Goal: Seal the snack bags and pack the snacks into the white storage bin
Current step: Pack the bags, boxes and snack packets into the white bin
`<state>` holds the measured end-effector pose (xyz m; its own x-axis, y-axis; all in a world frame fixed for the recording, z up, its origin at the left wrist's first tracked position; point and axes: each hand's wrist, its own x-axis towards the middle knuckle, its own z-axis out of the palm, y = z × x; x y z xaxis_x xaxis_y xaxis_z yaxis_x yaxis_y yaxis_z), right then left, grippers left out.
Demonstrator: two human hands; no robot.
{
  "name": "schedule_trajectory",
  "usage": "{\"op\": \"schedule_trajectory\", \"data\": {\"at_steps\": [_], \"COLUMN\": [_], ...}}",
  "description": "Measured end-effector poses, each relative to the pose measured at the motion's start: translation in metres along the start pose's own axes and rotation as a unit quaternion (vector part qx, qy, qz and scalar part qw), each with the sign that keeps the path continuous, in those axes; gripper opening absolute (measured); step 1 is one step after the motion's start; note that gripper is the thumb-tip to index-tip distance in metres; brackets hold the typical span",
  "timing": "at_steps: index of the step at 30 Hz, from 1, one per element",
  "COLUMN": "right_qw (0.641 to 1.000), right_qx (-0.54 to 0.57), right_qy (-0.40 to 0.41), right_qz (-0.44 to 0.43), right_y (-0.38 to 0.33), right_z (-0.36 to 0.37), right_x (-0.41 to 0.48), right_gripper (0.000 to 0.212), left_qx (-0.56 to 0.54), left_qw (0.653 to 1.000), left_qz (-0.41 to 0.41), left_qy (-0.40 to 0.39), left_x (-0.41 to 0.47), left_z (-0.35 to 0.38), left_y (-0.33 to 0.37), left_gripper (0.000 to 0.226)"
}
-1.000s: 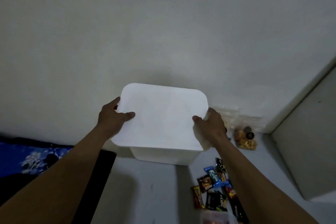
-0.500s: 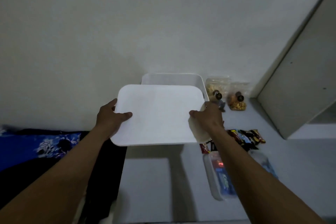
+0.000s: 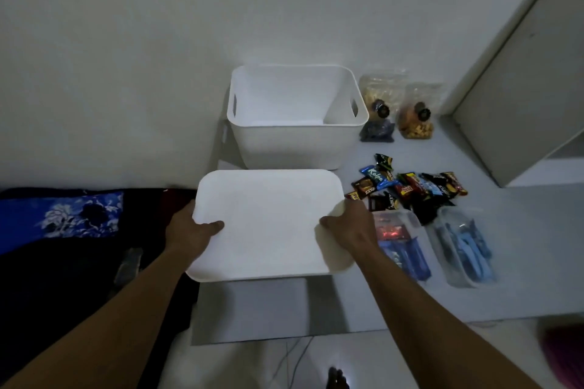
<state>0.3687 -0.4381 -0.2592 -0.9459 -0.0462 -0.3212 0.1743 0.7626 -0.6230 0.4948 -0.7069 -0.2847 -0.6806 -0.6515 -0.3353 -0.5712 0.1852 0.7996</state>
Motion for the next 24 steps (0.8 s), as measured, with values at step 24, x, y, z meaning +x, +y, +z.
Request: {"op": "schedule_trajectory", "data": {"at_steps": [24], "right_qw": [0.972], "right_qx": [-0.198], "right_qy": [-0.093], "right_qz": [-0.087], "right_y": [0.034], "right_z": [0.053], "right_x": [0.038], "right_gripper": [0.051], "left_qx": [0.272], "left_qw": [0.962], "left_qz": [0.004], "left_qy": [-0.036], "left_x": [0.03], "left_z": [0.056], "left_y": [-0.027], "left_gripper": [0.073]}}
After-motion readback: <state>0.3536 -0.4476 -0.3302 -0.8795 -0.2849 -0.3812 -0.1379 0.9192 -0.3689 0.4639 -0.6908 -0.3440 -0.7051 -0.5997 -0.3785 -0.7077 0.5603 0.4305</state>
